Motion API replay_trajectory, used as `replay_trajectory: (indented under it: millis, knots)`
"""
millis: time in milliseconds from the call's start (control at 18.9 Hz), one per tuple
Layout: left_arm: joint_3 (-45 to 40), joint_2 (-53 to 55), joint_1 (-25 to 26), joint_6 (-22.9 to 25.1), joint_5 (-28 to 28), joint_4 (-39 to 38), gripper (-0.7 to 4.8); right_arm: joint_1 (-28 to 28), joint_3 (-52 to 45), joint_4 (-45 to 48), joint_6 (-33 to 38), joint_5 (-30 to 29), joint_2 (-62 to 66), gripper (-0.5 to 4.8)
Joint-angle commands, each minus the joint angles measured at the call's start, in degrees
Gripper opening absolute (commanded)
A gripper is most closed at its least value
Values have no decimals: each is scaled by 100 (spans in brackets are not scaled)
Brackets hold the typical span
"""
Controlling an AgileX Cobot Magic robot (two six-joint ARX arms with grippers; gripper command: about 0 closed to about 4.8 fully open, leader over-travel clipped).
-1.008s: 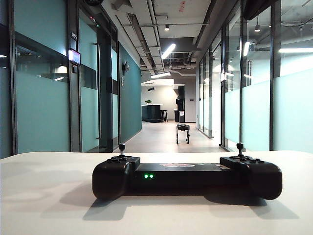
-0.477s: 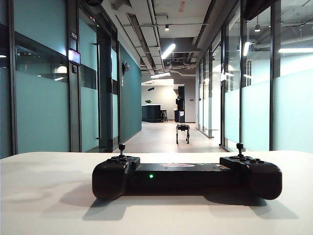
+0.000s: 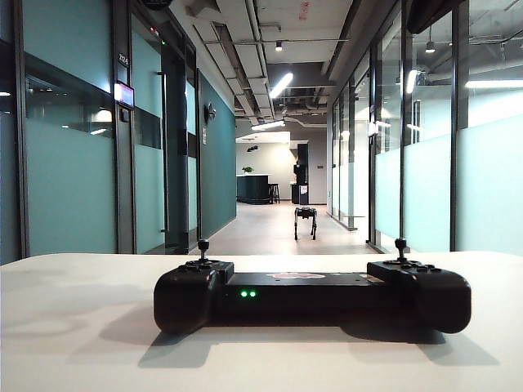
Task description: Push the left joystick on the remote control sitting on the white table forward to make the robot dog walk in a straight line until it approaches the door.
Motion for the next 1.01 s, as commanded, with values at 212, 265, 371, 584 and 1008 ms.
replay_trajectory:
  millis: [212, 265, 371, 584, 1008]
  knots:
    - [15, 2, 516, 280, 9, 26, -5, 7, 20, 101, -17, 26, -15, 0]
    - [15, 2, 560, 278, 44, 22, -5, 7, 20, 101, -15, 26, -15, 0]
    - [15, 2, 621, 127, 61, 4, -5, 7, 20, 101, -15, 26, -15, -1]
    - [17, 2, 619, -17, 55, -57, -5, 7, 20, 98, -17, 26, -15, 0]
    - [17, 2, 612, -4, 42, -157, -5, 7, 20, 101, -17, 24, -15, -1]
